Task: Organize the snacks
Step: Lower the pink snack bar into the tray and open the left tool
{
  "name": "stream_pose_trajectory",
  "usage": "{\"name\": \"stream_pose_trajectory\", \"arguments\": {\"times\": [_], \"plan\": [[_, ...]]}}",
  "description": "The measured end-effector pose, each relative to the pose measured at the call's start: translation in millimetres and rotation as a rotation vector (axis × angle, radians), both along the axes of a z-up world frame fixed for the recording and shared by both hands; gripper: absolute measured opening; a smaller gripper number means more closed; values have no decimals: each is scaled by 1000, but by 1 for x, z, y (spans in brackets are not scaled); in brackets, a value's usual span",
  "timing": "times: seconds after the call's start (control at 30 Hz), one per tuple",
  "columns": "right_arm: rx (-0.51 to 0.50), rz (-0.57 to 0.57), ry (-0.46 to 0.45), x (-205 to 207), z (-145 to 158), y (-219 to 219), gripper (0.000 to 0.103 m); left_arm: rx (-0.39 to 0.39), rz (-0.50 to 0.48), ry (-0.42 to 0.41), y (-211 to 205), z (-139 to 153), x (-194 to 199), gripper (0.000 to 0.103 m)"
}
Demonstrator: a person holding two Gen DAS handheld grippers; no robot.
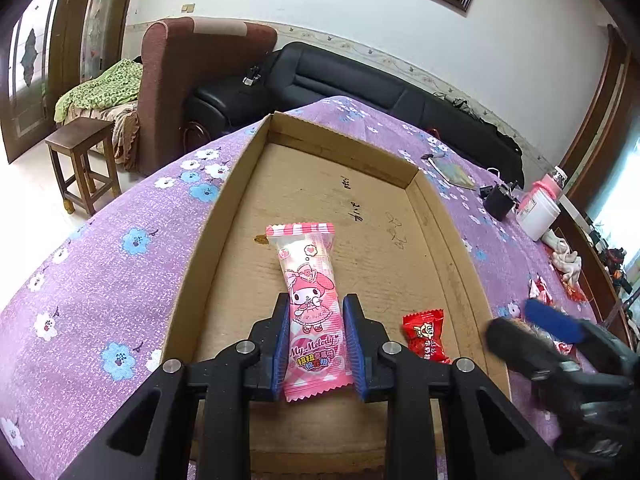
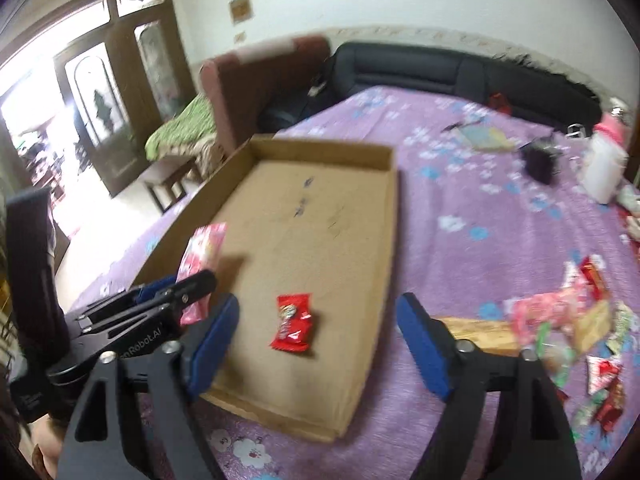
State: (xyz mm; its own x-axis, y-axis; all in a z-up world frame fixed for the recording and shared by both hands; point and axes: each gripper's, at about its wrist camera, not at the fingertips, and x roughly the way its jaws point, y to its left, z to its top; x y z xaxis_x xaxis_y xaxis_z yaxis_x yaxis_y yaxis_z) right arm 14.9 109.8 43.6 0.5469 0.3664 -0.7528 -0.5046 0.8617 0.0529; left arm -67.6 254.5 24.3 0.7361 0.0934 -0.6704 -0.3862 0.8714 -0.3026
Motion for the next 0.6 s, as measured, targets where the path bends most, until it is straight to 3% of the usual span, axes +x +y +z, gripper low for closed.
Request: {"name": "stream_pose_trajectory", "arguments": {"times": [0.4, 0.6], "plan": [[74, -55, 74, -7, 19, -50, 82, 4, -18, 40, -3, -3, 6, 30], [109, -144, 71, -6, 28, -103, 81, 22, -11, 12, -6, 1, 2, 41]]}}
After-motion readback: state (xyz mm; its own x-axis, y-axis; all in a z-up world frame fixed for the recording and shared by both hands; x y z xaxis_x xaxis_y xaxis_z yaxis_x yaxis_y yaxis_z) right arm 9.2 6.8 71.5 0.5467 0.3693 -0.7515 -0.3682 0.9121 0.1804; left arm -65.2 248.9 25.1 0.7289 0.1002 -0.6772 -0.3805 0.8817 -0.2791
